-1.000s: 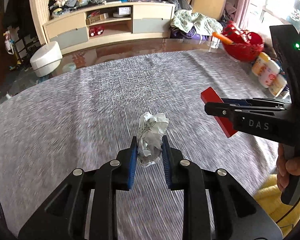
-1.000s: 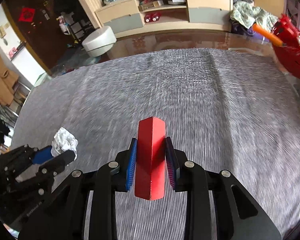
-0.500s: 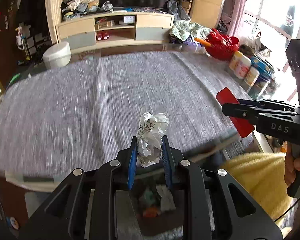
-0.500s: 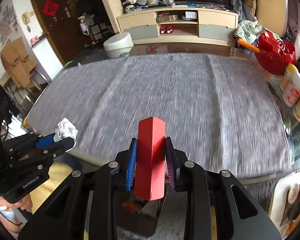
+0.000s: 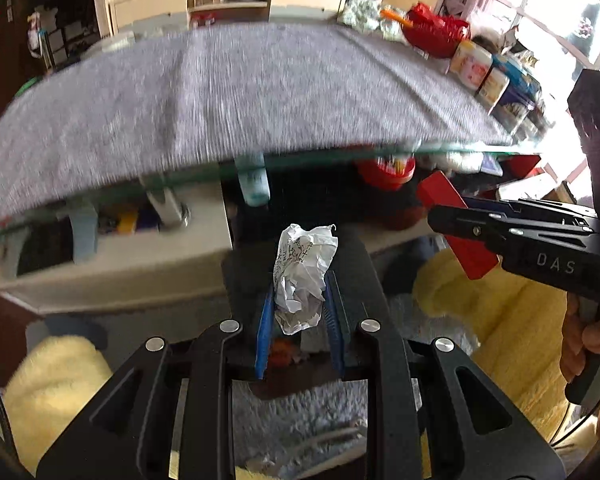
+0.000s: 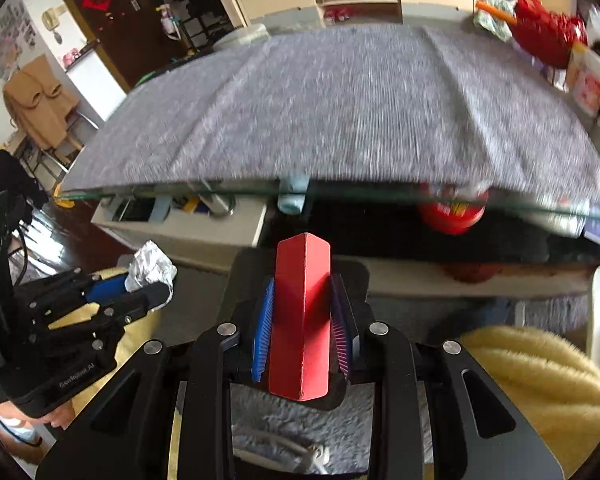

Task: Collect trash
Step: 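Lower the tissue and red block into the bin and open both tools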

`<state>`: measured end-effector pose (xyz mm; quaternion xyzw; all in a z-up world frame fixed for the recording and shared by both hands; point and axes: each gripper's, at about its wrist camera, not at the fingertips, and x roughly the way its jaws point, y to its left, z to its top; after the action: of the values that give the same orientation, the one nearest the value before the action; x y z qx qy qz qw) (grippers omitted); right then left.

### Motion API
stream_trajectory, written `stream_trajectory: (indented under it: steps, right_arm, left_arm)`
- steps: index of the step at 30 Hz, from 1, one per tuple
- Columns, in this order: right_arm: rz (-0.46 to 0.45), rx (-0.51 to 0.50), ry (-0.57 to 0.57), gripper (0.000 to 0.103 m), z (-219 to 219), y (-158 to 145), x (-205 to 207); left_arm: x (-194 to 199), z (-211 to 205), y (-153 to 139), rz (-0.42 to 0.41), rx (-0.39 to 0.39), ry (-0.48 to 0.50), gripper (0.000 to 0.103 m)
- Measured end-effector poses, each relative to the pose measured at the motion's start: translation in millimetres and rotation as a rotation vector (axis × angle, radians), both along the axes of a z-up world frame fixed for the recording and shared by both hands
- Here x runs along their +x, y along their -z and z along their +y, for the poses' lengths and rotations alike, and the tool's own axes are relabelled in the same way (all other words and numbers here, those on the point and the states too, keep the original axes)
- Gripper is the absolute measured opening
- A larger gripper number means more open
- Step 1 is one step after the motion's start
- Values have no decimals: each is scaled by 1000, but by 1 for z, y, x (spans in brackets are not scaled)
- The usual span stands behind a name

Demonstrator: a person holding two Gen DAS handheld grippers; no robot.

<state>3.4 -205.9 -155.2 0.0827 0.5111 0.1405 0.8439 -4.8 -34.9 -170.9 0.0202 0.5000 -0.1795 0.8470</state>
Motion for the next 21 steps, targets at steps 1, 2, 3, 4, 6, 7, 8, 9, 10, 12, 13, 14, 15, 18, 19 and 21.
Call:
stream_trajectory:
  steps: [1,2,3,4,6,7,8,9,10,12,13,14,15,18,19,21]
  right_arm:
    - [14,8,5,29,1,7,-1]
    - [27,16,9,29,3,14,-4]
    - [38,22,10,29,4,20,-6]
    - [50,24,10,29,5,26,-6]
    - [67,24,10,29,8,38,-6]
    - [74,23,11,29,9,42,-7]
    - [79,24,12,29,8,47,-7]
    - [87,26,12,29,9,51,-7]
    - [100,28,10,29,12,56,-5]
    - [115,31,3,29,15,63,-4]
    - [118,32,0,29,16,65,-5]
    - [121,30,-2,29,17,67,-4]
    - [122,32,0,29,18,68,-3]
    - [120,26,3,31,19,69,2]
    - [119,24,6,31,18,68,4]
    - [112,10,24,36,16,67,7]
  left_arm:
    - [-2,0,7,13,3,2,22]
    - [-5,-1,12,22,4,3,22]
    - [-7,0,19,36,6,3,22]
    - [-8,1,26,49,5,1,22]
    - [-10,1,38,76,4,-3,22]
    - [-10,1,43,88,3,-5,22]
    - [-10,2,49,100,2,-8,22]
    - [-10,2,55,115,0,-11,22]
    - [-10,2,59,127,-2,-13,22]
    - [-9,1,67,154,-11,-7,23]
    - [-9,1,70,163,-16,-5,23]
    - [-9,0,72,169,-18,-1,23]
    - [-8,-1,74,174,-18,2,24]
    - [-5,-2,76,183,-10,-3,33]
    - [-4,-2,77,185,-3,-9,42]
    - [-2,-1,77,181,7,-19,47]
